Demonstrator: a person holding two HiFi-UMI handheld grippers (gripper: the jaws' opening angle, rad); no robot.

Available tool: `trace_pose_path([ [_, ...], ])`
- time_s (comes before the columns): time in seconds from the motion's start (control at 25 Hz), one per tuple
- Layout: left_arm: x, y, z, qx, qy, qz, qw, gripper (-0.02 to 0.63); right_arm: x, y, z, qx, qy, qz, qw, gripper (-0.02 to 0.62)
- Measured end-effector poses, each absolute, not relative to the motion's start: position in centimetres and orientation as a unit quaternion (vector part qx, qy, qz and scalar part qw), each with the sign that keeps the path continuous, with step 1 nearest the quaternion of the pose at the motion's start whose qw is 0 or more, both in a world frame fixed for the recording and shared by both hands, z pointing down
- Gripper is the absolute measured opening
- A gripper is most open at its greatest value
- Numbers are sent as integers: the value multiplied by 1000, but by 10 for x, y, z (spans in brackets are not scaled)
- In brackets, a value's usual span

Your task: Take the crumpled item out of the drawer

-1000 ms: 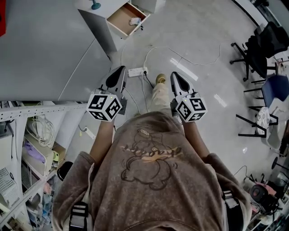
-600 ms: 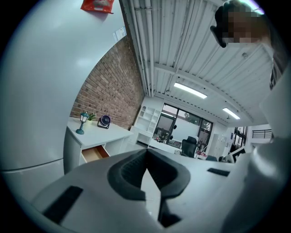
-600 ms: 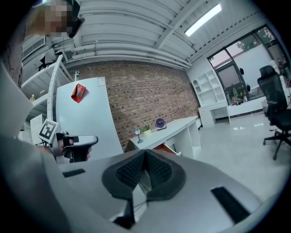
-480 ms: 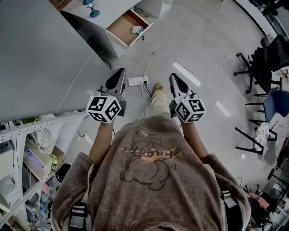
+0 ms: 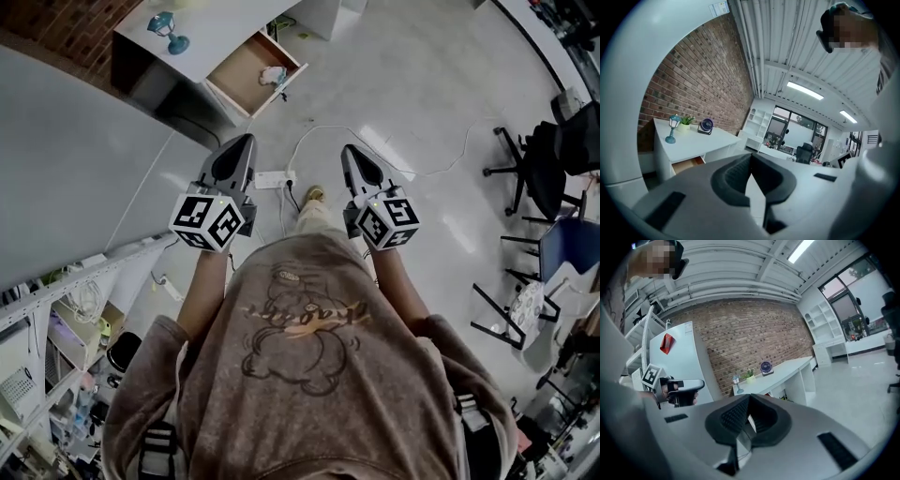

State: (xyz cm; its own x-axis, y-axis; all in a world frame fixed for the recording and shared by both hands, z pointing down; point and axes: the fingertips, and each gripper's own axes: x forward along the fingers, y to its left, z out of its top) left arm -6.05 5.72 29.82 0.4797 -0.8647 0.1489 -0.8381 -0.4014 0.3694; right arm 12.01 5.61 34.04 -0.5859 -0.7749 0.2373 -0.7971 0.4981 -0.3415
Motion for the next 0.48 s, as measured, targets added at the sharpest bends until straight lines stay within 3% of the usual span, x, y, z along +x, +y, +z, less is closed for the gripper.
trace_pose_path([
  [0.48,-27,-29,293,815,-549,-36,181,8,140,-51,346,384,-898,210,41,-3],
])
